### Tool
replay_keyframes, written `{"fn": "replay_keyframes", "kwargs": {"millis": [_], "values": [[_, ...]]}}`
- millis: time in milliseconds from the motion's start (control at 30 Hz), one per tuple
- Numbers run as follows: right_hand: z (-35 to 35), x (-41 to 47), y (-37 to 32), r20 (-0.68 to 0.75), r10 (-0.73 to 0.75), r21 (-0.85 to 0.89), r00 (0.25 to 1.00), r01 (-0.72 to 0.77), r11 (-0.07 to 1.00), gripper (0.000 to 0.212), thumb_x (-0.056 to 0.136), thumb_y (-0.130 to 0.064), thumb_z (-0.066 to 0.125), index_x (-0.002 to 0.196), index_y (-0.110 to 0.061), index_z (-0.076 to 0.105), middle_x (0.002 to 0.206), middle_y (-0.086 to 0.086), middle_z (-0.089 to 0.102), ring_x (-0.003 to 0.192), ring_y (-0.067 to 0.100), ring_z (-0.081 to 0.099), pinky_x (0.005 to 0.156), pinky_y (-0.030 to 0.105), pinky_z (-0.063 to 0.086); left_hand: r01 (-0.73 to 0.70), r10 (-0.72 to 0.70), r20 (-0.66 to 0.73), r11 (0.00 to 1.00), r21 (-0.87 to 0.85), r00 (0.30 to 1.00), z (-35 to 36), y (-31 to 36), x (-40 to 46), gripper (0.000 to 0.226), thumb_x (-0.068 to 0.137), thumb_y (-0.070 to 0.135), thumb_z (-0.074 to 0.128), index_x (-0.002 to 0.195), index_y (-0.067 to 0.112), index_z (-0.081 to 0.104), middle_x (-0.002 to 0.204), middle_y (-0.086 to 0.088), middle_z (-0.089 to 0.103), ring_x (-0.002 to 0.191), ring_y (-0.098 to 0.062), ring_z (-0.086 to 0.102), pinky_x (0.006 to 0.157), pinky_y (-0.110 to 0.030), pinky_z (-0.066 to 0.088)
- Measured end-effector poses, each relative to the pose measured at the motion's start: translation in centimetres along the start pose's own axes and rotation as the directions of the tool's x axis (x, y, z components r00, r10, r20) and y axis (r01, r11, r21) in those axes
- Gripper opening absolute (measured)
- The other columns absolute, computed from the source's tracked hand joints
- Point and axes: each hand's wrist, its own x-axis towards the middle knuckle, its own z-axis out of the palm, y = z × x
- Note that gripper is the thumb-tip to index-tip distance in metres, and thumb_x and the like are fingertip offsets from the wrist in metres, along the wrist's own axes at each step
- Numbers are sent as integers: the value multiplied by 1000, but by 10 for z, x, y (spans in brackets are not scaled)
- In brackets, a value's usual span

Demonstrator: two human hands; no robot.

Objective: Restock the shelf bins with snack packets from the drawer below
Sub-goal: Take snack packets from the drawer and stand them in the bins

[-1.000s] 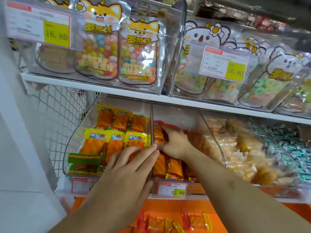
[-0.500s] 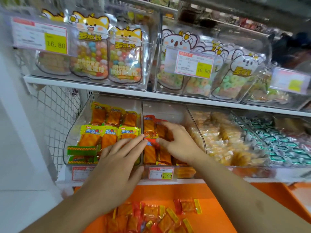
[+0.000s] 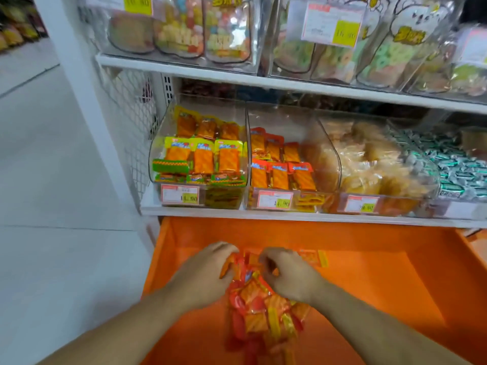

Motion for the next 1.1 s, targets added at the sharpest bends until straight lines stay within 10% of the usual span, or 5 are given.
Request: {"fn": "replay_keyframes", "kwargs": {"millis": [233, 533, 800, 1100], "values": [[80, 42, 71, 126, 327, 6, 937, -330, 944, 61, 97, -41, 62, 149, -14, 46, 146, 14, 55, 135, 31, 53, 108, 33, 42, 392, -392, 136, 919, 23, 910, 97, -101, 22, 69, 85, 40, 72, 148, 27, 48, 152, -3, 52, 142, -24, 47, 118, -38, 39], [144, 116, 128, 69, 382, 6, 921, -384, 923, 91, 74, -47, 64, 157, -18, 37, 161, 8, 42, 149, 27, 38, 121, 36, 36, 599, -602, 90, 799, 62, 793, 153, -140, 82, 81, 89, 47, 74, 157, 23, 37, 161, -11, 39, 148, -32, 37, 121, -39, 34], [163, 115, 137, -115, 437, -132, 892, -449, 884, 49, 81, -35, 70, 125, -15, 62, 123, 12, 57, 117, 37, 48, 99, 44, 45, 477, -468, -93, 866, 147, 879, 159, -145, 78, 16, 87, 25, 74, 103, 21, 78, 124, -5, 71, 121, -33, 59, 103, -41, 45], [103, 97, 119, -131, 426, 188, 895, -399, 897, 13, 87, -13, 68, 87, -24, 61, 87, 0, 70, 87, 28, 66, 71, 32, 46, 597, -665, -49, 697, -397, 745, 109, -99, 77, 10, 99, 21, 60, 102, 16, 67, 88, -6, 68, 76, -26, 61, 60, -31, 39]]}}
